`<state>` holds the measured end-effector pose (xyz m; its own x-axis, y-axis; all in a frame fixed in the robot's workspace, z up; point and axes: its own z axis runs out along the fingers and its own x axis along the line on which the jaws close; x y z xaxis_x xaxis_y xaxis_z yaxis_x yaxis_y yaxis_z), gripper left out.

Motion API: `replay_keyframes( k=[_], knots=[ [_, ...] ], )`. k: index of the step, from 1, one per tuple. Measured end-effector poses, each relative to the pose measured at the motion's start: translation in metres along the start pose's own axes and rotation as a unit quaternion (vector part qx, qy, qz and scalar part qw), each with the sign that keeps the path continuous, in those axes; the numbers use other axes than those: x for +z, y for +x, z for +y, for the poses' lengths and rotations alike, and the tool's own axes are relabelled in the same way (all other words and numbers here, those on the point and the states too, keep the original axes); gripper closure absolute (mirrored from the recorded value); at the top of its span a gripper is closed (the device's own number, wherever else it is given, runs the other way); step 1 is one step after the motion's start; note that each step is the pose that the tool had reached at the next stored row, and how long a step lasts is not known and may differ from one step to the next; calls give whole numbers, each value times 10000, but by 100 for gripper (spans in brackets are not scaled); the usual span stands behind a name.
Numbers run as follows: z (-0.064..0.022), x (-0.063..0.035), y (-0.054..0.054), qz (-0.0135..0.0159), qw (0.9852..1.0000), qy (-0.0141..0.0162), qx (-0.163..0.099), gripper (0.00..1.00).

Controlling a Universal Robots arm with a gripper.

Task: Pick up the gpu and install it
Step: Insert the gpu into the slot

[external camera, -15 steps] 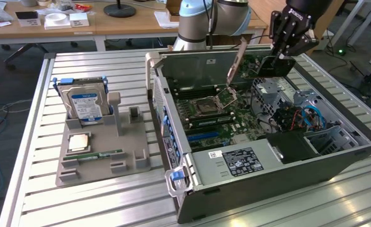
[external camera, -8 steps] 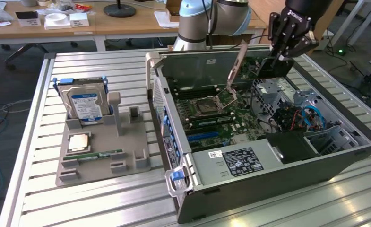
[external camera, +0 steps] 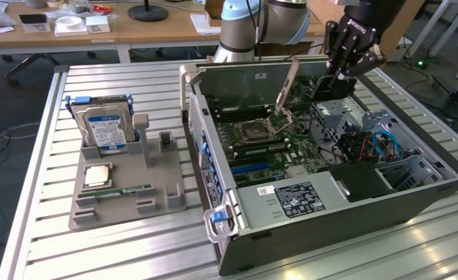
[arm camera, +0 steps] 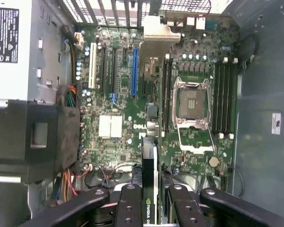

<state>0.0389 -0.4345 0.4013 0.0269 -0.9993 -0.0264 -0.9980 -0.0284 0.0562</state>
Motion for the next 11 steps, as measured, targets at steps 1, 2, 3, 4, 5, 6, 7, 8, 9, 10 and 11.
replay_keyframes(
  k=[1,2,3,4,5,6,7,8,9,10,11],
  knots=[
    [22,11,0,0,10000,3,-2,74],
    [46,23,-1,1,10000,9,-3,74],
    [68,36,-2,3,10000,20,-4,74],
    [92,49,-3,4,10000,36,-5,74],
    [115,62,-3,6,10000,53,-5,74],
    [136,74,-4,8,10000,71,-5,74],
    [153,80,-5,10,10000,91,-6,74],
    [163,83,-5,10,9999,101,-6,74],
    [164,83,-5,11,9999,101,-6,74],
    [164,83,-5,11,9999,101,-7,74],
    [164,83,-5,11,9999,101,-7,74]
  ],
)
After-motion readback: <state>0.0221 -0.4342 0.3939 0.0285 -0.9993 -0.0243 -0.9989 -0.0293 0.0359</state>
